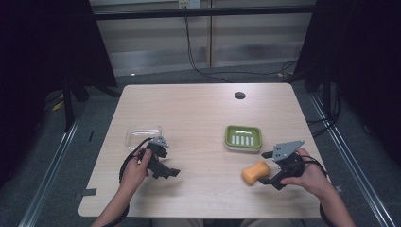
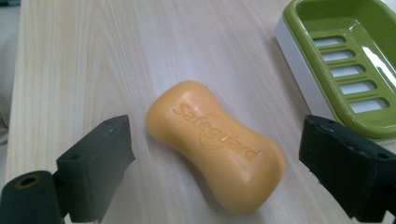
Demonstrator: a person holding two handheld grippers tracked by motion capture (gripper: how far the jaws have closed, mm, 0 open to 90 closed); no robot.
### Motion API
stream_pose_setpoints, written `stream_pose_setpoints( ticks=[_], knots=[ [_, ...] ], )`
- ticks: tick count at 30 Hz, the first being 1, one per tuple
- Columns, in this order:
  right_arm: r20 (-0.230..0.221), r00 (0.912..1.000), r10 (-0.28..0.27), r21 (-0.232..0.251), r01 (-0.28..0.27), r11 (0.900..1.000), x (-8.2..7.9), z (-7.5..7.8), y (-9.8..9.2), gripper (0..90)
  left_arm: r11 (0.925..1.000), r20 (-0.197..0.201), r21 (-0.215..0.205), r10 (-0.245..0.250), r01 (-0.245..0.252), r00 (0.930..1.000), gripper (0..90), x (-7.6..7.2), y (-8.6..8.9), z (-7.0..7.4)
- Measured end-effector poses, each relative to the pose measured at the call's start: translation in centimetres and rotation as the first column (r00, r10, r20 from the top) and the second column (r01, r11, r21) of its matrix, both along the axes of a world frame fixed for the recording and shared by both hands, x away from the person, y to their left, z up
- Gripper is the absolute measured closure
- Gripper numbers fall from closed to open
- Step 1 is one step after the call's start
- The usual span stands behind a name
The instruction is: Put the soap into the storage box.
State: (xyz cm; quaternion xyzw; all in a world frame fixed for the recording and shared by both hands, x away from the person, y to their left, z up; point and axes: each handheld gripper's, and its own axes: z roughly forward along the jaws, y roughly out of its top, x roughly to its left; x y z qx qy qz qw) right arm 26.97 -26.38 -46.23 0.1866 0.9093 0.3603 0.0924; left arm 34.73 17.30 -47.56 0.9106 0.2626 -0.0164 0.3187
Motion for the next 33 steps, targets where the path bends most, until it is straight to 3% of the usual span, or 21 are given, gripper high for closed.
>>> stream_pose_setpoints(
  ticks=[4,6,11,14,17,20,23,29,31,32,33],
  knots=[
    [0.009,0.9998,0.015,-0.045,-0.015,0.999,0.2,0.0,0.2,9.4,0.9999,-0.01,-0.01,0.011,-0.011,0.9999,3.5,-0.1,0.0,-0.2],
    [0.015,0.9995,0.027,-0.057,-0.026,0.998,0.4,0.0,0.6,9.8,1.0,-0.003,0.009,-0.004,0.004,1.0,3.5,0.0,0.2,0.0],
    [0.009,0.9958,0.091,-0.149,-0.088,0.985,0.8,0.0,1.8,11.4,0.9999,-0.006,-0.006,0.009,-0.009,0.9999,3.5,-0.1,0.3,0.1],
    [-0.005,0.9923,0.124,-0.223,-0.122,0.967,1.3,0.1,2.6,11.8,1.0,-0.003,0.002,0.0,0.0,1.0,3.5,-0.1,0.3,0.0],
    [-0.016,0.9902,0.139,-0.238,-0.139,0.961,1.7,0.2,3.0,12.1,1.0,-0.008,-0.003,0.003,-0.003,1.0,3.5,-0.1,0.1,-0.1],
    [-0.032,0.9861,0.163,-0.273,-0.165,0.948,2.3,0.1,3.4,12.9,1.0,-0.015,0.001,0.007,-0.007,0.9999,3.5,-0.2,0.1,-0.1],
    [-0.064,0.9751,0.212,-0.298,-0.222,0.929,2.7,-0.1,4.1,14.1,0.9998,-0.008,0.017,-0.01,0.01,0.9999,3.5,-0.1,0.3,0.0],
    [-0.131,0.9619,0.24,-0.357,-0.272,0.894,2.9,-0.5,5.0,16.2,1.0,-0.007,0.001,0.007,-0.006,1.0,3.5,-0.1,0.3,-0.1],
    [-0.153,0.9567,0.247,-0.362,-0.287,0.887,3.1,-0.8,5.2,20.3,1.0,-0.009,0.002,0.005,-0.005,0.9999,3.5,-0.1,0.3,0.0],
    [-0.173,0.9579,0.229,-0.365,-0.278,0.889,3.0,-0.9,5.3,21.2,1.0,-0.008,0.003,0.005,-0.005,1.0,3.5,-0.1,0.3,0.0],
    [-0.167,0.9562,0.24,-0.364,-0.286,0.886,3.2,-1.0,5.3,22.8,0.9998,-0.008,-0.009,0.019,-0.019,0.9998,3.5,-0.2,0.3,0.0]
  ],
)
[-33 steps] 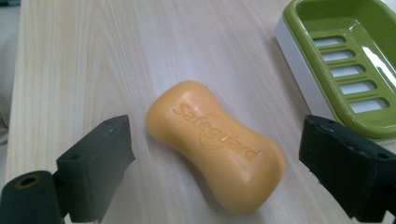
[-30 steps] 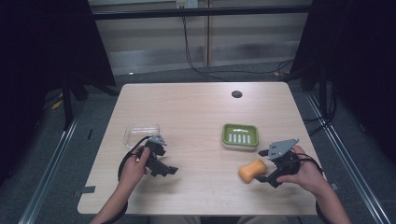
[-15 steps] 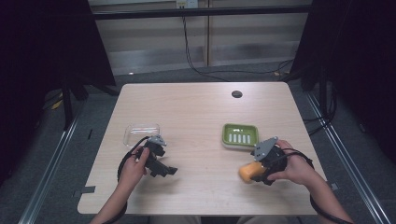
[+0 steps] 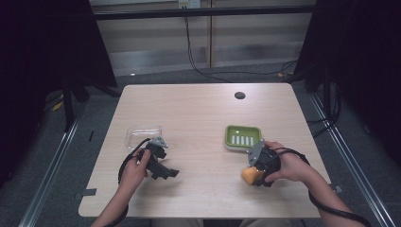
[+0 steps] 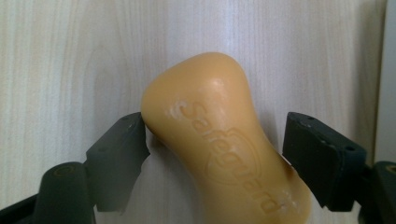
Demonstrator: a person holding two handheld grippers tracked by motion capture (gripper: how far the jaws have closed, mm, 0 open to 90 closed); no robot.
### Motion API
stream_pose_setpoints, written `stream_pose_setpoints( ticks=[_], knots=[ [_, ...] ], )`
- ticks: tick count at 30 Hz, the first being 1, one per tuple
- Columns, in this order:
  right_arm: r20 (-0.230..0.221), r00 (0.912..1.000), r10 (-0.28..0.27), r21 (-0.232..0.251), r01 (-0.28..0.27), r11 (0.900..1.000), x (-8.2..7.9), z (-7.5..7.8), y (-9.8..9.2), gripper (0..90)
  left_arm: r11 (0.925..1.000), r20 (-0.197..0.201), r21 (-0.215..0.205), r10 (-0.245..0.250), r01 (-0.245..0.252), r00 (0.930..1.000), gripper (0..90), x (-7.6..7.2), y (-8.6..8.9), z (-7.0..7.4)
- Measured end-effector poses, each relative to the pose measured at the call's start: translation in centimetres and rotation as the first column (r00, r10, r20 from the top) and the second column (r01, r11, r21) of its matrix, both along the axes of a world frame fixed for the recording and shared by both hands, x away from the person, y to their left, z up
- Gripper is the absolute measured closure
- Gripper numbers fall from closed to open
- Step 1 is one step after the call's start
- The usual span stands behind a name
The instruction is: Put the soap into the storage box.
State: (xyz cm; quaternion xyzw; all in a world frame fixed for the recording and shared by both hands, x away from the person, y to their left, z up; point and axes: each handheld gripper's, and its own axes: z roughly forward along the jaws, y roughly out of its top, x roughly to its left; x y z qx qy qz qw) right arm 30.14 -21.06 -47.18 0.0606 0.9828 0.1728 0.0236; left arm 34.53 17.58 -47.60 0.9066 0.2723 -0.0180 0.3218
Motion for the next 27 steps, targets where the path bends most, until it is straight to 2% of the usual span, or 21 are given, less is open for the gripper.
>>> stream_pose_setpoints(
  ticks=[1,3,5,7,8,13,15,20,21,23,24,25,26,27],
  knots=[
    [0.001,1.0,-0.005,0.008,0.005,1.0,0.07,-0.08,0.03,27.0,0.9998,0.002,0.014,-0.015,0.015,0.9999,3.5,0.1,0.12,0.07],
    [-0.005,0.9995,-0.03,0.015,0.03,0.999,0.14,-0.25,0.08,31.9,0.9999,0.001,0.012,-0.011,0.011,0.9999,3.5,0.12,0.15,0.06],
    [-0.032,0.9975,-0.064,0.014,0.064,0.998,0.1,-0.31,0.09,38.5,0.9999,-0.001,0.008,-0.007,0.007,1.0,3.5,0.08,0.13,0.05],
    [-0.047,0.9956,-0.081,0.037,0.083,0.996,0.41,-0.45,0.04,41.0,0.9999,0.001,0.008,-0.008,0.008,1.0,3.5,0.06,0.12,0.08],
    [-0.049,0.994,-0.098,0.036,0.1,0.994,0.39,-0.44,0.04,41.3,1.0,0.002,0.002,-0.008,0.008,1.0,3.5,0.07,0.11,0.08],
    [-0.051,0.9924,-0.112,0.01,0.113,0.994,0.47,-0.3,0.43,41.9,0.9998,0.001,0.015,-0.014,0.014,0.9999,3.5,0.12,0.15,0.12],
    [-0.068,0.9866,-0.148,-0.013,0.148,0.989,0.33,-0.2,0.58,42.2,0.9998,0.005,0.016,-0.015,0.015,0.9999,3.5,0.12,0.17,0.14],
    [-0.072,0.9851,-0.156,-0.017,0.155,0.988,0.45,-0.17,0.65,41.9,0.9998,-0.001,0.017,-0.014,0.014,0.9999,3.5,0.1,0.16,0.12],
    [-0.067,0.9873,-0.145,-0.019,0.144,0.989,0.44,-0.19,0.61,41.4,0.9999,-0.001,0.011,-0.006,0.006,1.0,3.5,0.07,0.12,0.08],
    [-0.047,0.9909,-0.126,-0.027,0.125,0.992,0.46,-0.24,0.54,34.4,0.9999,0.002,0.011,-0.007,0.007,1.0,3.5,0.09,0.14,0.1],
    [-0.055,0.9864,-0.155,-0.048,0.152,0.987,0.23,-0.19,0.49,31.8,0.9997,0.004,0.019,-0.013,0.013,0.9999,3.5,0.14,0.19,0.12],
    [-0.046,0.9889,-0.142,-0.045,0.139,0.989,0.37,-0.27,0.33,31.6,0.9998,0.002,0.016,-0.008,0.007,1.0,3.5,0.11,0.17,0.1],
    [-0.066,0.9845,-0.162,-0.054,0.159,0.986,0.16,-0.21,0.25,32.9,0.9998,0.003,0.018,-0.006,0.006,1.0,3.5,0.12,0.18,0.09],
    [-0.055,0.99,-0.13,-0.038,0.128,0.991,0.31,-0.3,0.14,32.8,0.9998,0.003,0.018,-0.004,0.004,1.0,3.5,0.12,0.17,0.08]
  ],
)
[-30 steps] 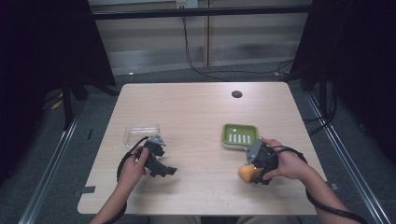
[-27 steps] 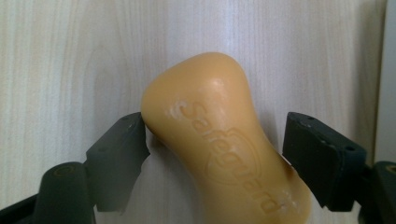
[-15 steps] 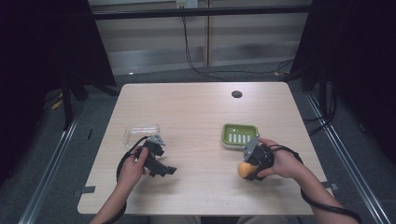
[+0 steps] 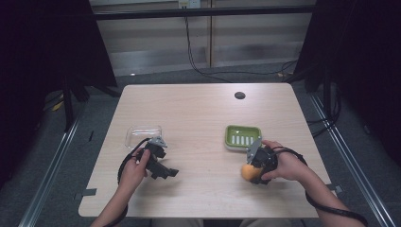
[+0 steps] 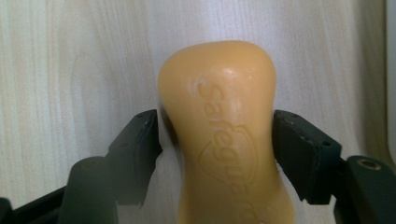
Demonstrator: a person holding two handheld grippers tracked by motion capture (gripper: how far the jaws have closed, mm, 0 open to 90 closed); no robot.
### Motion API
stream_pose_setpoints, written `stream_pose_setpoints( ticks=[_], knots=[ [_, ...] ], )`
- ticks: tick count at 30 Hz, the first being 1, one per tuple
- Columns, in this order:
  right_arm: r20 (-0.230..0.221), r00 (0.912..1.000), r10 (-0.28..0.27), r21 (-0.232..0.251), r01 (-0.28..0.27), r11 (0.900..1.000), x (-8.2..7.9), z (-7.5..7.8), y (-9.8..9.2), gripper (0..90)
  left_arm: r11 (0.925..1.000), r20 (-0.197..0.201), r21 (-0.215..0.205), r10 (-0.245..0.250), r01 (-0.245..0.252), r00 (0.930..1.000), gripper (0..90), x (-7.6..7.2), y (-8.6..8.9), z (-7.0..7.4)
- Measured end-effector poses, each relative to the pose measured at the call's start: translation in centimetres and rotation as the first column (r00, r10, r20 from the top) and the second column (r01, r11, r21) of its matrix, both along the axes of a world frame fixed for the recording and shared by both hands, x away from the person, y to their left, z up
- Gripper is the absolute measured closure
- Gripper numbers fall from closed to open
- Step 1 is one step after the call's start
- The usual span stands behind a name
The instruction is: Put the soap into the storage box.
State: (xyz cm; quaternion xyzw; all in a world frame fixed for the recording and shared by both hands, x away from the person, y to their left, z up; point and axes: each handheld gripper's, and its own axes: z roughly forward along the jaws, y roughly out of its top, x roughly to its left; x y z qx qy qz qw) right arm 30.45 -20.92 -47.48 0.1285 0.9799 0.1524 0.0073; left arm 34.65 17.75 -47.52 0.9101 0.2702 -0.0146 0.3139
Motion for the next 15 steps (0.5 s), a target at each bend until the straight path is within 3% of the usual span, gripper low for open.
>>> stream_pose_setpoints(
  ticks=[7,8,9,15],
  knots=[
    [-0.008,0.9999,-0.007,-0.014,0.007,1.0,-0.07,0.13,-0.05,38.5,0.9999,0.004,0.002,-0.011,0.011,0.9999,3.5,-0.08,-0.19,0.03],
    [-0.012,0.9996,-0.025,-0.011,0.024,1.0,0.13,0.25,-0.13,46.6,0.9999,0.001,0.003,-0.013,0.013,0.9999,3.5,-0.1,-0.24,0.0],
    [-0.022,0.9991,-0.035,-0.021,0.035,0.999,-0.04,0.33,-0.08,48.4,0.9999,0.001,0.004,-0.011,0.011,0.9999,3.5,-0.11,-0.26,-0.01],
    [-0.023,0.9993,-0.029,-0.062,0.027,0.998,0.05,0.5,0.52,49.9,0.9999,0.001,0.005,-0.012,0.012,0.9999,3.5,-0.09,-0.23,0.02]
  ],
)
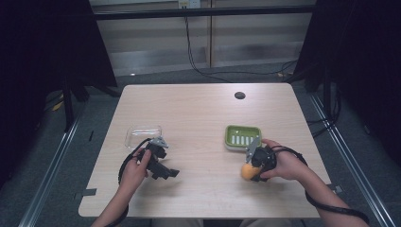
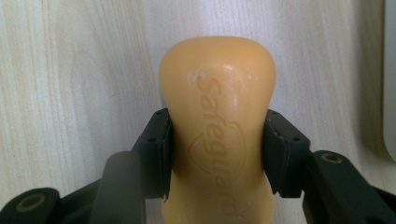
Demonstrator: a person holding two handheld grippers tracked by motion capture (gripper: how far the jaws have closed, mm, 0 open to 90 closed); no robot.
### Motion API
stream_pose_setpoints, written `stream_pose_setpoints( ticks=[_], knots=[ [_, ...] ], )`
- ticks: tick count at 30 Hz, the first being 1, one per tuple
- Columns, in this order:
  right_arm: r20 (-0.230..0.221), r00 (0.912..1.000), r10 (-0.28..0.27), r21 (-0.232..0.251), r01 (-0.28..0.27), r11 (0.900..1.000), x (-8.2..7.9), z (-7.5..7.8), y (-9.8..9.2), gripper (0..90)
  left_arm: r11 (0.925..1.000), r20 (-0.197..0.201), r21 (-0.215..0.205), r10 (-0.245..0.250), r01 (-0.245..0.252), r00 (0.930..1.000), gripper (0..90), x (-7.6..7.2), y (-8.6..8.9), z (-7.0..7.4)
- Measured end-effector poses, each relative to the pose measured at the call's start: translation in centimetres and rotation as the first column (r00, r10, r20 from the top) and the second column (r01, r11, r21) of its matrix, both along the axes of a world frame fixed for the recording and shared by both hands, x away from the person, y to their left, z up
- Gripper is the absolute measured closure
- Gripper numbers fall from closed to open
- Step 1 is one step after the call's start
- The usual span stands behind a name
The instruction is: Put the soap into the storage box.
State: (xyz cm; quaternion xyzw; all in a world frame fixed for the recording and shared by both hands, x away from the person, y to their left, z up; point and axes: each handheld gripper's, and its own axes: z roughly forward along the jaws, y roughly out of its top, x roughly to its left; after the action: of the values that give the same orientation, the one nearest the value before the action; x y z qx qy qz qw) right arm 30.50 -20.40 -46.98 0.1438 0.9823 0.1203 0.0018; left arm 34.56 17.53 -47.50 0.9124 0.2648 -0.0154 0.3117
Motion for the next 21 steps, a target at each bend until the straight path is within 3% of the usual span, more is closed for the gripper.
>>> stream_pose_setpoints(
  ticks=[5,6,11,21],
  knots=[
    [-0.015,0.9998,-0.01,-0.017,0.01,1.0,0.0,0.1,0.3,50.1,0.9998,0.004,-0.011,0.014,-0.014,0.9999,3.4,-0.1,0.0,0.1],
    [-0.04,0.9988,-0.029,-0.015,0.029,0.999,0.0,0.2,0.3,50.1,0.9997,0.001,-0.015,0.019,-0.019,0.9998,3.5,-0.1,0.0,0.1],
    [-0.042,0.9972,-0.062,0.034,0.063,0.997,0.3,0.8,0.1,50.2,1.0,0.001,-0.004,0.003,-0.003,1.0,3.5,0.1,0.1,0.0],
    [-0.047,0.9947,-0.092,0.066,0.095,0.993,0.9,1.9,-0.7,50.4,1.0,0.005,-0.003,0.001,-0.001,1.0,3.5,0.1,0.1,0.0]
  ],
)
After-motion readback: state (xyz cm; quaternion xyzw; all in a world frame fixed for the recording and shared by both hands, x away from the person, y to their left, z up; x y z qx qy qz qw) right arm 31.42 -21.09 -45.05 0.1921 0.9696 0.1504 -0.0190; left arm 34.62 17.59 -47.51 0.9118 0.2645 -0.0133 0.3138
